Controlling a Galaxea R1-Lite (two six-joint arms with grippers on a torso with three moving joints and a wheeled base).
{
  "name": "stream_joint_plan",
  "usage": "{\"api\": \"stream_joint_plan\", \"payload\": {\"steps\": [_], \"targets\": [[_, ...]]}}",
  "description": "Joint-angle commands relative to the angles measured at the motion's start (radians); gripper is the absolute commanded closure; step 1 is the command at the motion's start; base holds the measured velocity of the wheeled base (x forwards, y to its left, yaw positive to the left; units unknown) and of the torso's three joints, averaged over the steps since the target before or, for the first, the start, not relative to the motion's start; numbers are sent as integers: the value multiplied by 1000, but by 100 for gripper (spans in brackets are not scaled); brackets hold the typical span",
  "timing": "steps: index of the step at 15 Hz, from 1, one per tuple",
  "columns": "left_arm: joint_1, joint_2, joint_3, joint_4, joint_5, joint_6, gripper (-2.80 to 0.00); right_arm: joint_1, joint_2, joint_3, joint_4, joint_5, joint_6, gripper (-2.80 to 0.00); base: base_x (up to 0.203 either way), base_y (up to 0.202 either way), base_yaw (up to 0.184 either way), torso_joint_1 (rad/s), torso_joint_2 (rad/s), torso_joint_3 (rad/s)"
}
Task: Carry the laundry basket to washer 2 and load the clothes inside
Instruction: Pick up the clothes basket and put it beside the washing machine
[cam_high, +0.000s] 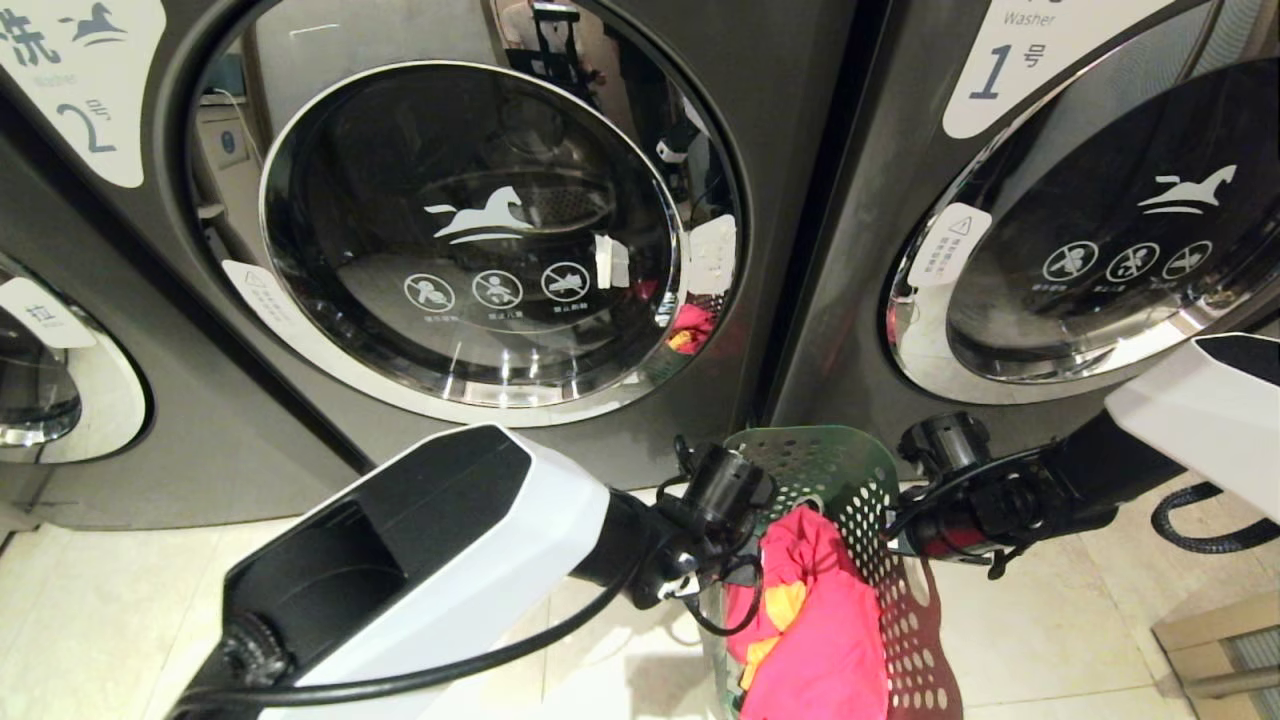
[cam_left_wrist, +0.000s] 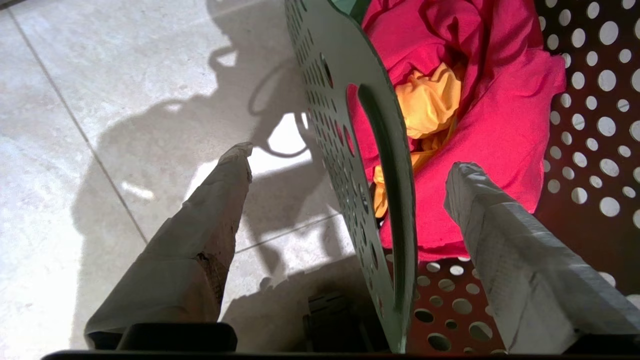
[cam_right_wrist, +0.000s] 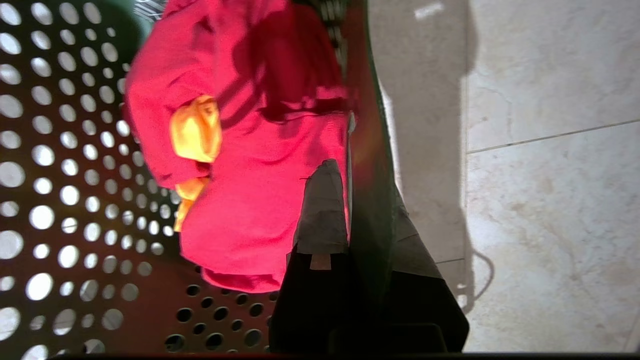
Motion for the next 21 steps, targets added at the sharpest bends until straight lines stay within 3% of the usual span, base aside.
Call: {"api": "stream_joint_plan", "payload": {"steps": [1,4,6,16,21], "targets": [[10,-107,47,19,3,-3,-280,-51,-29,6,-2,-1,-35,0,0,0,0,0,0,0],[30,-196,145,27,3,-9,-280,-113,-32,12,-3,-1,-156,0,0,0,0,0,0,0],[40,-231,193,25,5,-11,-280,-140,-32,-1,-4,-1,-167,0,0,0,0,0,0,0],[48,-317,260,65,-1,-28,-280,-276,-1,-60,-6,2,-420,0,0,0,0,0,0,0],[55,-336,271,77,-2,-40,-280,-283,22,-86,-7,2,-433,0,0,0,0,0,0,0]]}}
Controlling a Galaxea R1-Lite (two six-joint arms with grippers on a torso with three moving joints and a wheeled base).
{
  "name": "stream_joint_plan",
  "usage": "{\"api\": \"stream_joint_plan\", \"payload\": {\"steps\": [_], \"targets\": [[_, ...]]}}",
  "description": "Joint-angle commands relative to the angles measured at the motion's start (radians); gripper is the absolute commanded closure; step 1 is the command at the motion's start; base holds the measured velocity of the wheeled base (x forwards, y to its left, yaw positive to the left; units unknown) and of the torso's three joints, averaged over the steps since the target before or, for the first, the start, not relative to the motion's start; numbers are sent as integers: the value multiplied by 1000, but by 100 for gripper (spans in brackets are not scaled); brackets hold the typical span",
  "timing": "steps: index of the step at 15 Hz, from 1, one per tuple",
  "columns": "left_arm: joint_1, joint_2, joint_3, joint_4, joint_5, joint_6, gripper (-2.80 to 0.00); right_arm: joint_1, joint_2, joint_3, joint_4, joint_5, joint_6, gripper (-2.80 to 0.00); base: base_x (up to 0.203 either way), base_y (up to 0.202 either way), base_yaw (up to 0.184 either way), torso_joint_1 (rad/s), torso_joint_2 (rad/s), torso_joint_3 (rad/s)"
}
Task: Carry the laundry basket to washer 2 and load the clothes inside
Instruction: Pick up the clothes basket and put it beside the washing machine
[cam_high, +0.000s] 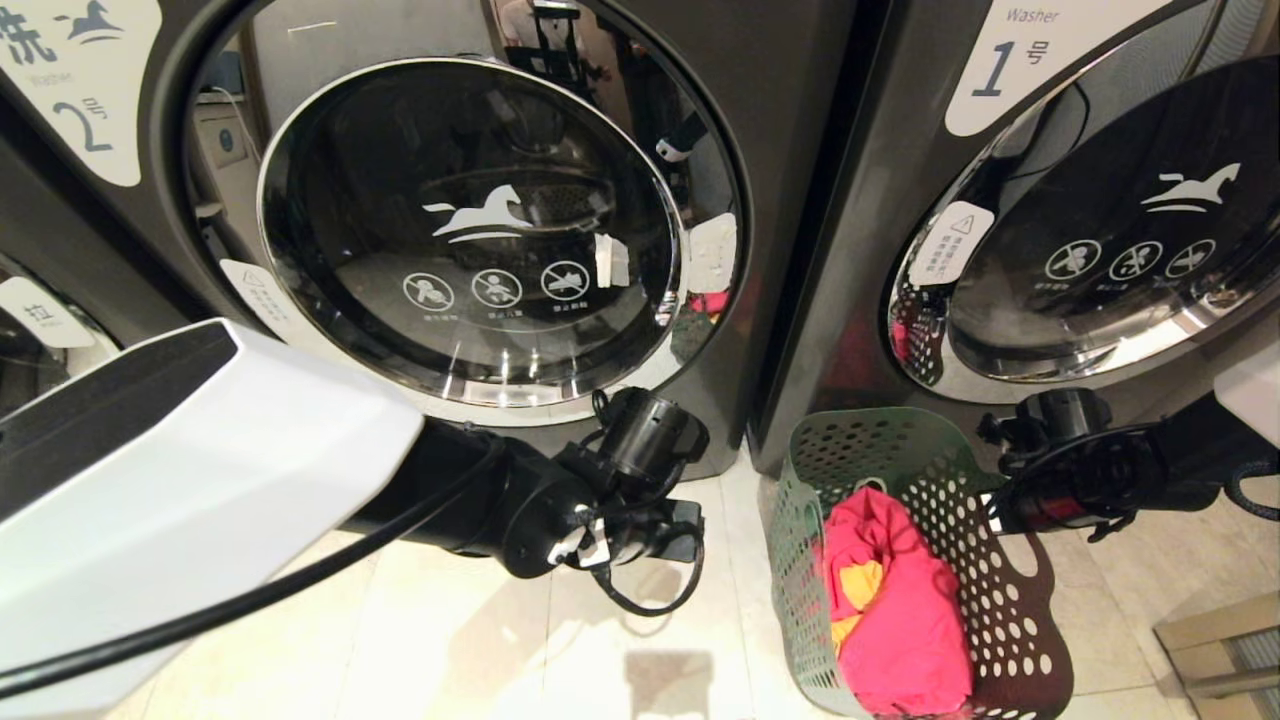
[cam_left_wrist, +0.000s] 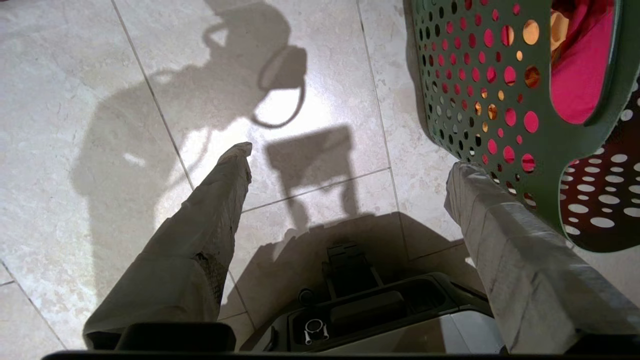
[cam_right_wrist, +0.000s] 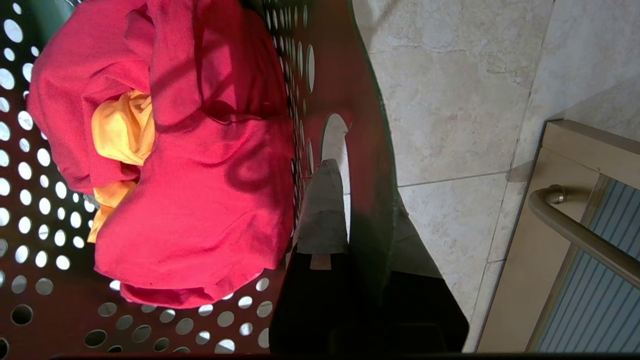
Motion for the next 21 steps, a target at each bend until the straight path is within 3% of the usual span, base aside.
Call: {"api": "stream_joint_plan", "payload": {"steps": [1,13,15,21], "targets": [[3,-11,2,0,1,-2,-280,0,14,-4,-2,0,0,0,0,0,0,0,0,0],[3,-72,22,28,0,-8,-280,4,-167,121,7,-19,-7,0,0,0,0,0,0,0],[3,-74,21,28,0,-8,-280,2,-147,121,7,-71,-7,0,0,0,0,0,0,0],[-3,-69,18,30,0,-6,-280,-1,-83,105,1,-72,1,0,0,0,0,0,0,0]]}}
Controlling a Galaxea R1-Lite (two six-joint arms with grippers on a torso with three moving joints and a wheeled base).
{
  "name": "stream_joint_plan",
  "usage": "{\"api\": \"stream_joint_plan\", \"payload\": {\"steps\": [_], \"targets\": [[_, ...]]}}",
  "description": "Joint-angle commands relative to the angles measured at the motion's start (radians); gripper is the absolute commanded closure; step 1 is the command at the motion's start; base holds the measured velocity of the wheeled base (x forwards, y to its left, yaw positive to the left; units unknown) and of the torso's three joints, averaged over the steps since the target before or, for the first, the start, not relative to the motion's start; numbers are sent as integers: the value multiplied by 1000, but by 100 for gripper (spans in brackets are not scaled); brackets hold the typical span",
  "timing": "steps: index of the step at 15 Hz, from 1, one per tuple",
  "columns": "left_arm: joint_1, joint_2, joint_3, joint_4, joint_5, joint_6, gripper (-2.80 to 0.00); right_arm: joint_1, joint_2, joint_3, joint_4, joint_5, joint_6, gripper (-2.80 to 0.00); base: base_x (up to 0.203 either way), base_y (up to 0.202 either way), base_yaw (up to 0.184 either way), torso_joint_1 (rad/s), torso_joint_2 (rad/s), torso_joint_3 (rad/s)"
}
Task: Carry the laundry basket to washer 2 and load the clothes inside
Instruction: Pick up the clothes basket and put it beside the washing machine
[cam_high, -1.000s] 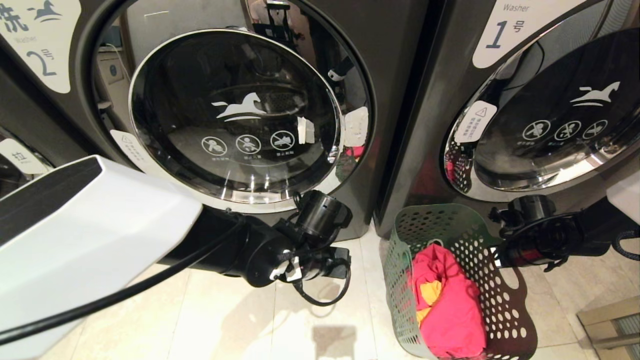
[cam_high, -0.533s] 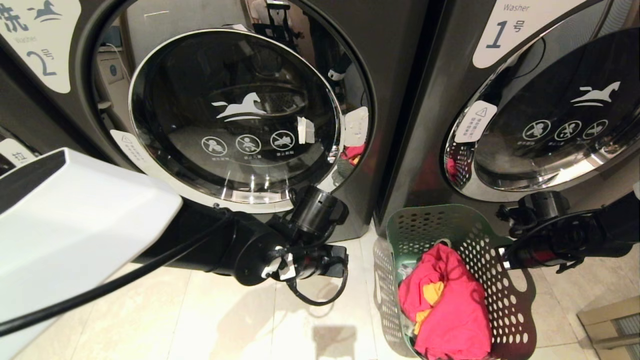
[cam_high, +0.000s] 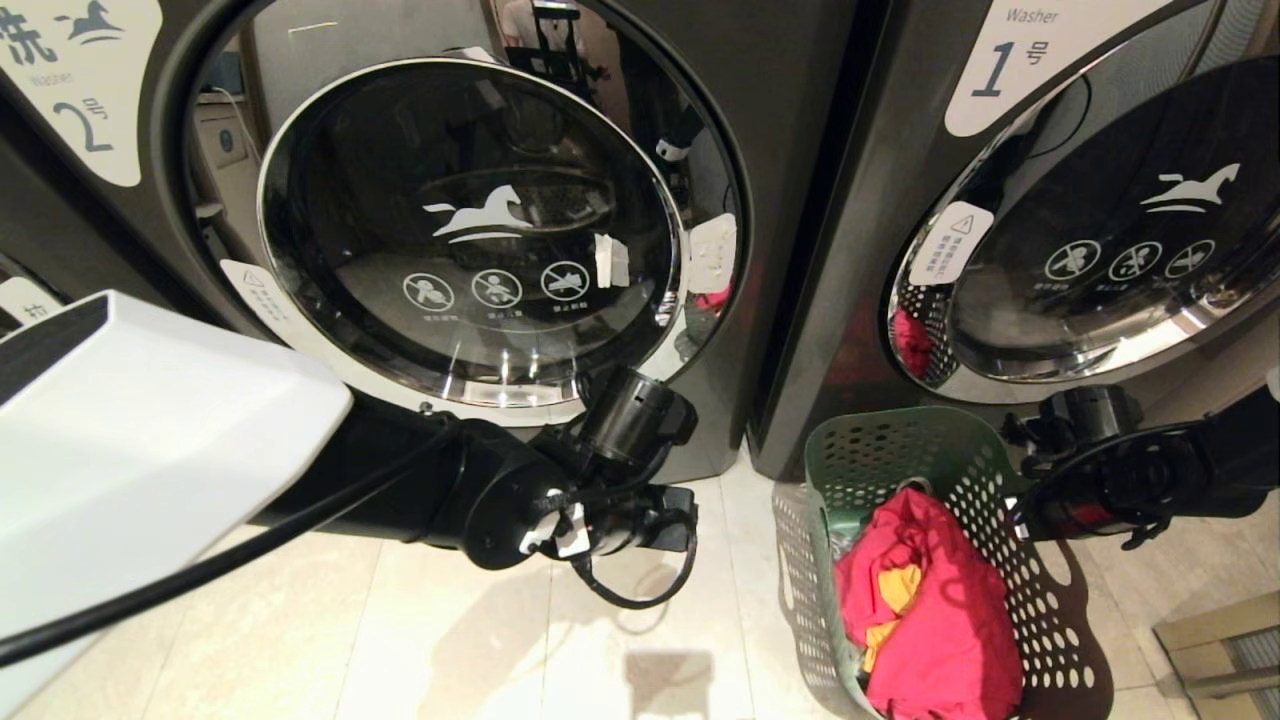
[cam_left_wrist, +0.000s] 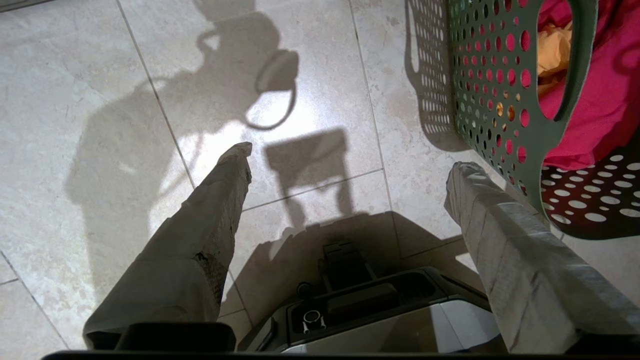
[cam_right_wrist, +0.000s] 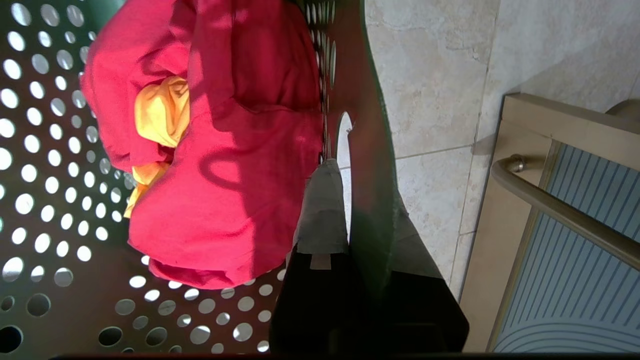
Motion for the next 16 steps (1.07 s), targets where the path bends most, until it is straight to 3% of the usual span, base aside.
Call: {"api": "stream_joint_plan", "payload": {"steps": [1,6,8,16], "targets": [[-3,4,-1,0,2,-2,-280,-2,30,-10,-1,-1,0,-280,0,0,0,0,0,0],[-3,10,1,-2,2,-3,-280,-7,40,-29,1,-3,-4,-280,0,0,0,0,0,0],[-3,-5,-2,0,2,-3,-280,-9,16,-15,5,-38,-2,-280,0,0,0,0,0,0],[9,-247,61,71,7,-8,-280,-14,-303,135,7,-113,-2,-280,0,0,0,0,0,0]]}}
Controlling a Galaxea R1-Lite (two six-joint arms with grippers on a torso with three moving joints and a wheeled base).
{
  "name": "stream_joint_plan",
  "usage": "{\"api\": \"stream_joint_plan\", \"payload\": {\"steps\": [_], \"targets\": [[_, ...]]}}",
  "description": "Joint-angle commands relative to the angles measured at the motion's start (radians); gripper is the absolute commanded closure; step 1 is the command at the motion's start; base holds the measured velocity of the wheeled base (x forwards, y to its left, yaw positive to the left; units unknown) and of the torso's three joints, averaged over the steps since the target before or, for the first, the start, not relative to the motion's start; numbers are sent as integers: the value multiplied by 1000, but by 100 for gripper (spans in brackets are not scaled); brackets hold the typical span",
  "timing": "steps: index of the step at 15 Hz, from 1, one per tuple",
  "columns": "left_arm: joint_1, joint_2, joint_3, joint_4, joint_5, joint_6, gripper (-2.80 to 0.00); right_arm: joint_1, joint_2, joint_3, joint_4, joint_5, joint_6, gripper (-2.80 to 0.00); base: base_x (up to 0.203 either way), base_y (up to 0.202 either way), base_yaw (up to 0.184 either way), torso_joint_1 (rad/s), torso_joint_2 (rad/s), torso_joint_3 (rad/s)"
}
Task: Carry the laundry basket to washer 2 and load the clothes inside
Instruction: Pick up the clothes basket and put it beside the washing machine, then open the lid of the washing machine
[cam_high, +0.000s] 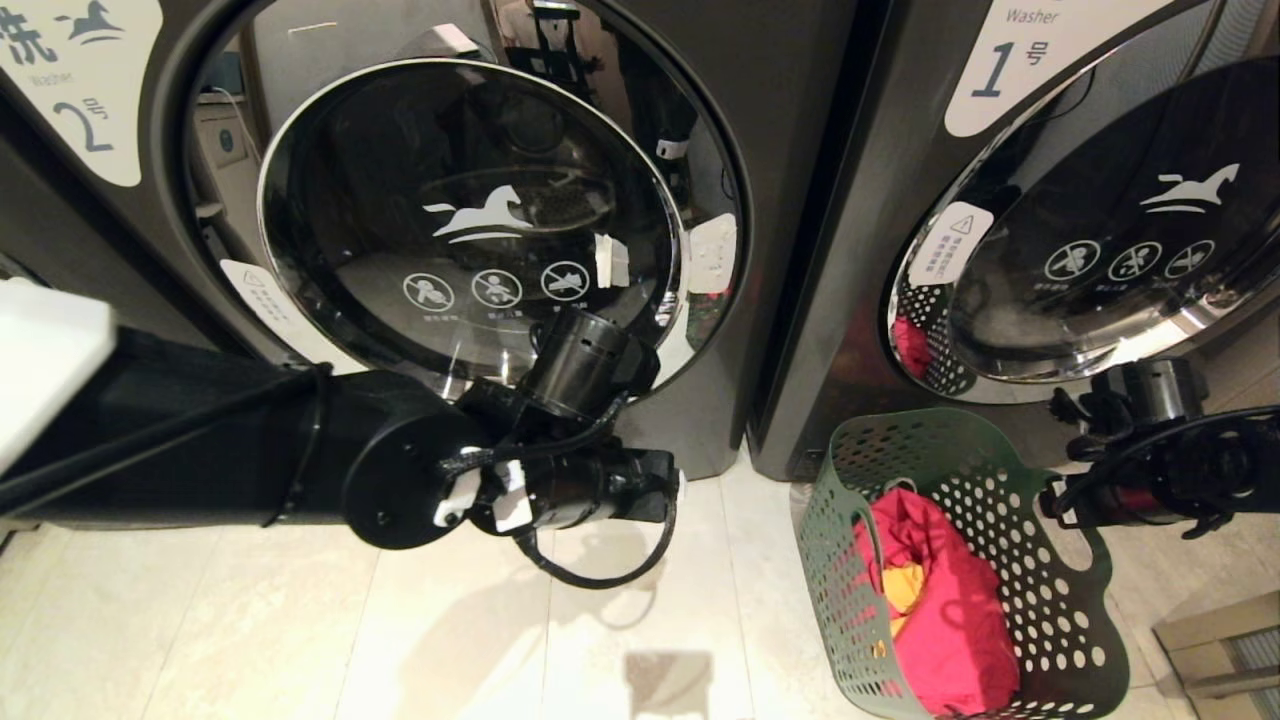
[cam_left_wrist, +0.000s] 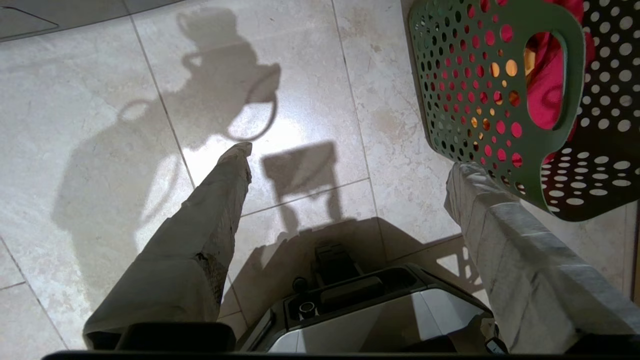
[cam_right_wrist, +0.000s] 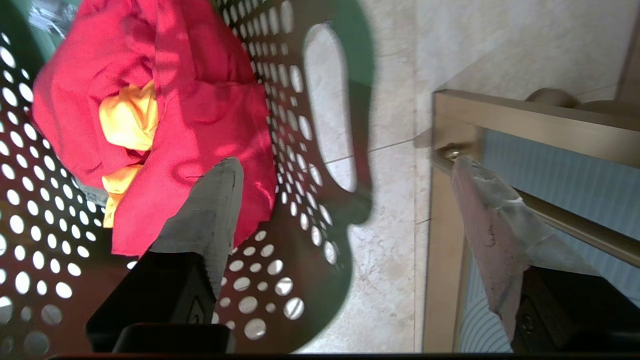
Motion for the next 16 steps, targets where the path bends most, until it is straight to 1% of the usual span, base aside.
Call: {"api": "stream_joint_plan", "payload": {"steps": [1,2,4,6,9,12,14,16], "targets": [[17,-107,63,1,5,-15,0,1,-139,68,-1,-4,-8,-191,0,0,0,0,0,0],[28,-141,97,0,7,-26,0,1,-181,101,-1,-5,-11,0,0,0,0,0,0,0],[67,-220,159,-1,8,-35,0,2,-275,166,-2,-2,-12,0,0,0,0,0,0,0],[143,-318,218,1,8,-36,0,2,-391,238,-3,9,-19,0,0,0,0,0,0,0],[313,-459,345,5,13,-33,0,2,-581,367,-5,24,-30,0,0,0,0,0,0,0],[457,-607,491,0,18,-35,0,3,-765,493,-6,46,-31,0,0,0,0,0,0,0],[551,-741,574,4,19,-27,0,4,-887,560,-4,104,-29,0,0,0,0,0,0,0],[687,-879,661,5,19,15,0,5,-996,623,-3,173,-30,0,0,0,0,0,0,0]]}}
